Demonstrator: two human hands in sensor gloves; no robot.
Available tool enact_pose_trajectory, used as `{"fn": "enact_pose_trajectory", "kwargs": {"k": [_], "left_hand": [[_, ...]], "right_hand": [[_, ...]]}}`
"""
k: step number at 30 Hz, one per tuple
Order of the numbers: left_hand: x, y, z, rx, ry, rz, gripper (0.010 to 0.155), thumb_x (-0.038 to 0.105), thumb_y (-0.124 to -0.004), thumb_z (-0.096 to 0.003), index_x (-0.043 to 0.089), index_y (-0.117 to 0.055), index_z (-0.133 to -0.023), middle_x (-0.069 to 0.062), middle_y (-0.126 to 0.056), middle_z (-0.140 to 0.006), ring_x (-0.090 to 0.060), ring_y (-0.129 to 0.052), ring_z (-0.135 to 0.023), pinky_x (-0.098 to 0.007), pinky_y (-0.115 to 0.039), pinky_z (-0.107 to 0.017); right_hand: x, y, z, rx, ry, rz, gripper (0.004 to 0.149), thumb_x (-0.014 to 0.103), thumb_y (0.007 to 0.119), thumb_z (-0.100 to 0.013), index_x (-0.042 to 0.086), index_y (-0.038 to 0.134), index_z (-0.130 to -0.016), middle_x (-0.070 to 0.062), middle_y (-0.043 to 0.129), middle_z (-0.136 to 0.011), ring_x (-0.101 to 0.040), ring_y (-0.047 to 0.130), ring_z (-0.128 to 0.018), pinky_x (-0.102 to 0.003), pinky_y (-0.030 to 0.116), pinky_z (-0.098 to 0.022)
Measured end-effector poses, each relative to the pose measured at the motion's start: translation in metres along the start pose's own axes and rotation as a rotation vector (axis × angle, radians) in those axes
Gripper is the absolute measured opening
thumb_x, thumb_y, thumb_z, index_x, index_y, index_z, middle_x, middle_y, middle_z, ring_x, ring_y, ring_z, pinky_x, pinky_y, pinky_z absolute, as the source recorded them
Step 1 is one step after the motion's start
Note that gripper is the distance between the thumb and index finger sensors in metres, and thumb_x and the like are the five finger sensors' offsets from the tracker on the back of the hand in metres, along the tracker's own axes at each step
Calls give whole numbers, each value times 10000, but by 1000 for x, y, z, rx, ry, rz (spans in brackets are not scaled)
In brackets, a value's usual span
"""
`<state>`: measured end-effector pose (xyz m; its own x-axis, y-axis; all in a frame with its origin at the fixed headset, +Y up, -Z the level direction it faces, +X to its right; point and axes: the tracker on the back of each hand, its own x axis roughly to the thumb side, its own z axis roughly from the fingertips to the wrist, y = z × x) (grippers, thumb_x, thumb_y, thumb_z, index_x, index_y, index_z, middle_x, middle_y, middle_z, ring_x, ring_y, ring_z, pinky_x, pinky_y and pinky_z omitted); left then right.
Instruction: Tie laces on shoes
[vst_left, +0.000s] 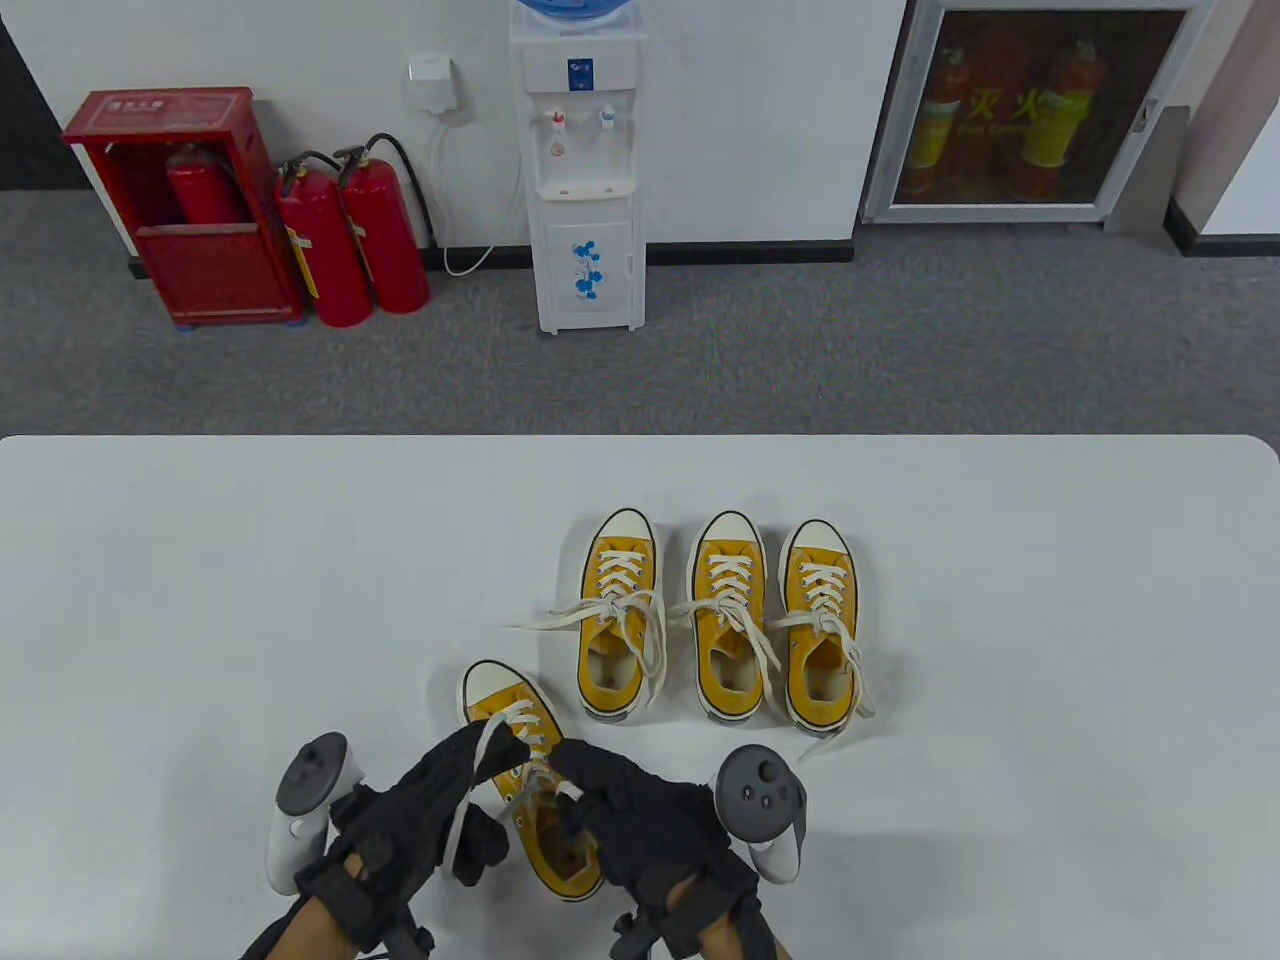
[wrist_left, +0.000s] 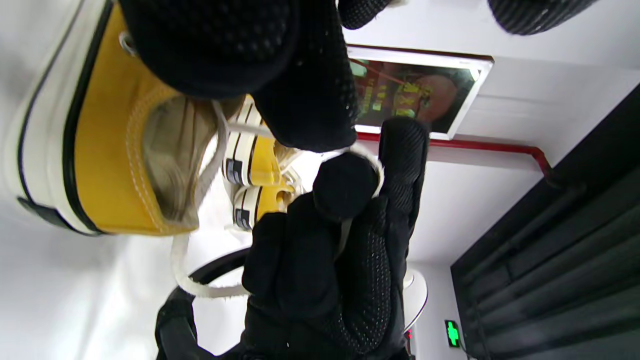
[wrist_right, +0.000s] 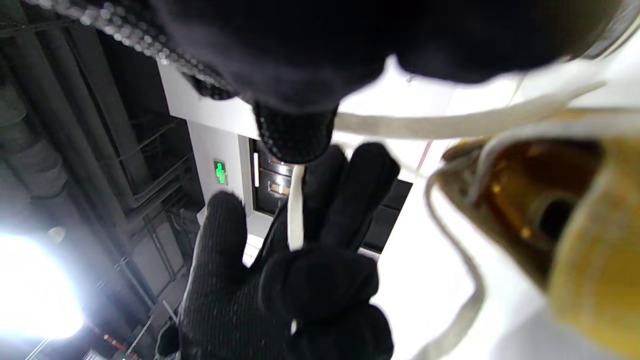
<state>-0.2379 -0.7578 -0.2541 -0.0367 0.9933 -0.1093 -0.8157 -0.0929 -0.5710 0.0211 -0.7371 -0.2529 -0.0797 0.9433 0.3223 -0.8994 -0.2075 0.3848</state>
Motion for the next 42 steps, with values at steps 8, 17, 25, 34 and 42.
{"fn": "enact_pose_trajectory", "kwargs": {"k": [8, 17, 25, 34, 42], "left_hand": [[-6, -15, -7, -140, 2, 2, 844, 766, -574, -512, 283, -340, -1164, -117, -435, -1237, -164, -1016, -610, -338, -886, -394], [-10, -26, -10, -205, 41, -27, 838, 764, -589, -505, 271, -411, -1160, -103, -626, -1175, -238, -1026, -677, -398, -881, -436], [-6, -24, -9, -119, 52, -145, 759, 720, -608, -507, 250, -587, -1102, -119, -769, -990, -303, -947, -675, -494, -812, -533], [11, -23, -3, 34, 6, -472, 669, 686, -610, -497, 261, -770, -988, -63, -917, -746, -205, -969, -392, -458, -855, -350], [21, -27, -1, 83, -43, -656, 562, 667, -717, -480, 331, -857, -908, 18, -993, -517, -129, -956, -183, -405, -892, -214]], "right_hand": [[0, 15, 0, 54, -5, 17, 593, 317, 766, -464, 211, 600, -1023, 27, 948, -731, 2, 945, -133, -271, 890, -121], [-1, 15, 1, 44, -8, -2, 600, 306, 784, -457, 178, 604, -1016, 15, 960, -732, 0, 954, -123, -277, 895, -113], [-1, 10, 2, 24, -4, -26, 597, 308, 790, -459, 174, 616, -1014, 9, 956, -728, -8, 956, -141, -287, 895, -131], [3, 3, 3, -5, -13, -54, 575, 323, 814, -455, 183, 678, -996, 0, 964, -687, -23, 958, -172, -310, 895, -172], [4, -6, 3, -52, -20, -36, 544, 329, 850, -445, 198, 747, -963, -1, 962, -666, -40, 954, -213, -334, 888, -219]]}}
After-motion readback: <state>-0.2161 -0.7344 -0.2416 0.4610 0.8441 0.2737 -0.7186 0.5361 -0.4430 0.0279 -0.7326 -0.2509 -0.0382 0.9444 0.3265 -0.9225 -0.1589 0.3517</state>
